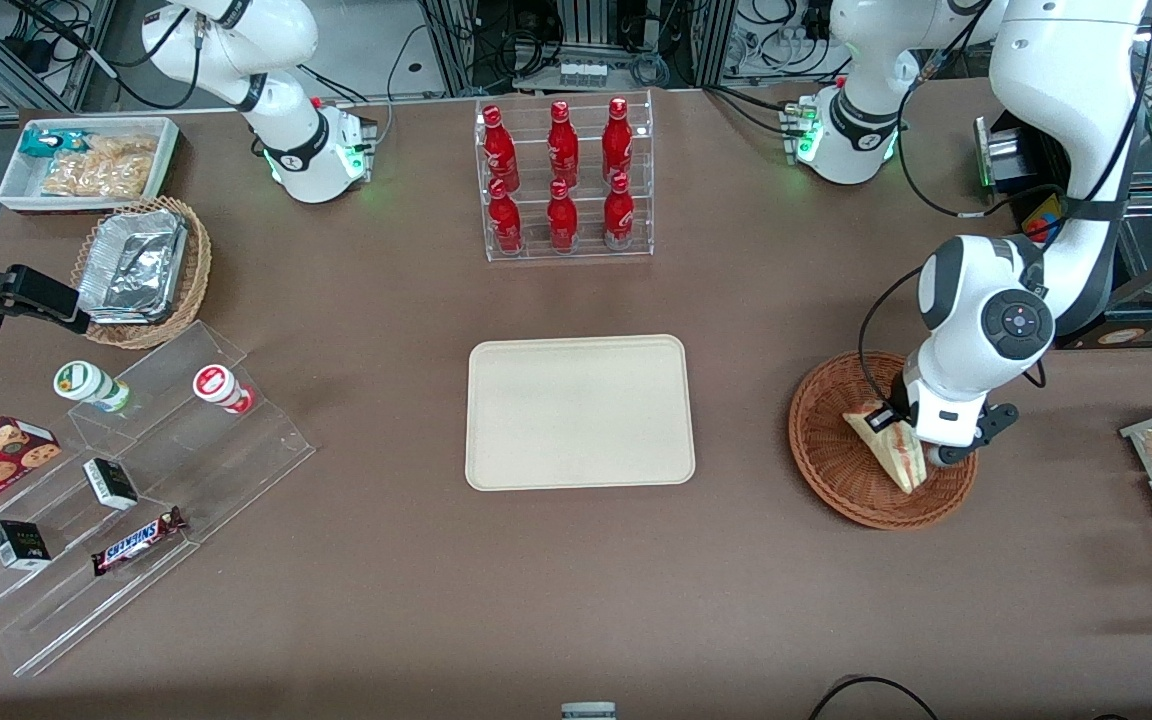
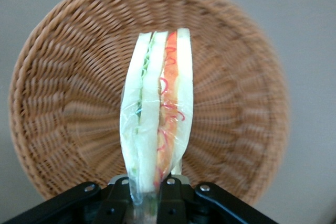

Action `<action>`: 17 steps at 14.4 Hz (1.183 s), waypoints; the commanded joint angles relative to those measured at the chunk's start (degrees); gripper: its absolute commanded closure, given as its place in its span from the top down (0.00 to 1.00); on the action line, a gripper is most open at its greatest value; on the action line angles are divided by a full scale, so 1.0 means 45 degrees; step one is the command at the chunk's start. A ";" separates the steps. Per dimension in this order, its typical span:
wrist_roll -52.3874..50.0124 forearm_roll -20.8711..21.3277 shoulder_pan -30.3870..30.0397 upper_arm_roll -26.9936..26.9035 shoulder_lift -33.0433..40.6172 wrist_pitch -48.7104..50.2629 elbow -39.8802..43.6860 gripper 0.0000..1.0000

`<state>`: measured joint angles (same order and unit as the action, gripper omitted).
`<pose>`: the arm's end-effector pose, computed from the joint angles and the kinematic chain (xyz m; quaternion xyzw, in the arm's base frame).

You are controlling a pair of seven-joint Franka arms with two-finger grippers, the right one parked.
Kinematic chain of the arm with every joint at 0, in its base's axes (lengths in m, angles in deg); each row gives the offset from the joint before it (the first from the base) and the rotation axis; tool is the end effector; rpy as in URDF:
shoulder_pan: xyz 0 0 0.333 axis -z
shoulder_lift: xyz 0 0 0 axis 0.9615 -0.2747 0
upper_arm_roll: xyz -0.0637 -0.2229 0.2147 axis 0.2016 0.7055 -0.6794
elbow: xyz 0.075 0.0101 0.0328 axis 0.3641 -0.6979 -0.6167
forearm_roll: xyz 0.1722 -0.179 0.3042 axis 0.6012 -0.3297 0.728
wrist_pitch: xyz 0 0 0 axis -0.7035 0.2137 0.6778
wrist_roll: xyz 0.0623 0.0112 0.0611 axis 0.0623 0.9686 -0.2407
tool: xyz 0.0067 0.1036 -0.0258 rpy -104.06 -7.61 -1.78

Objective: Place sandwich from basket to tray
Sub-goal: 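Lift the sandwich and carry it with the left gripper over the beige tray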

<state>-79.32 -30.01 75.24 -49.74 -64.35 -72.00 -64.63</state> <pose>0.5862 -0.0860 0.2953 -0.9660 -0.2583 -0.0080 0.0065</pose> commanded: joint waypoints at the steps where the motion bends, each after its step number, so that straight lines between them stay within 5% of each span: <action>1: 0.0130 -0.0138 0.0127 0.0705 0.0079 0.1586 0.1283 0.08; 4: 0.0014 -0.0176 0.0225 0.2149 -0.0096 0.5902 0.3881 0.08; 7: -0.0766 -0.0294 0.0691 0.3615 -0.0348 0.5951 0.4217 0.09; 12: -0.2581 0.0677 0.4047 0.3618 -0.3624 0.5697 0.7453 0.12; 17: -0.3600 0.1483 0.5596 0.3599 -0.5563 0.4314 0.8494 0.15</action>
<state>-94.59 -24.37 98.90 -33.09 -85.89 -51.27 -30.27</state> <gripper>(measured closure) 0.846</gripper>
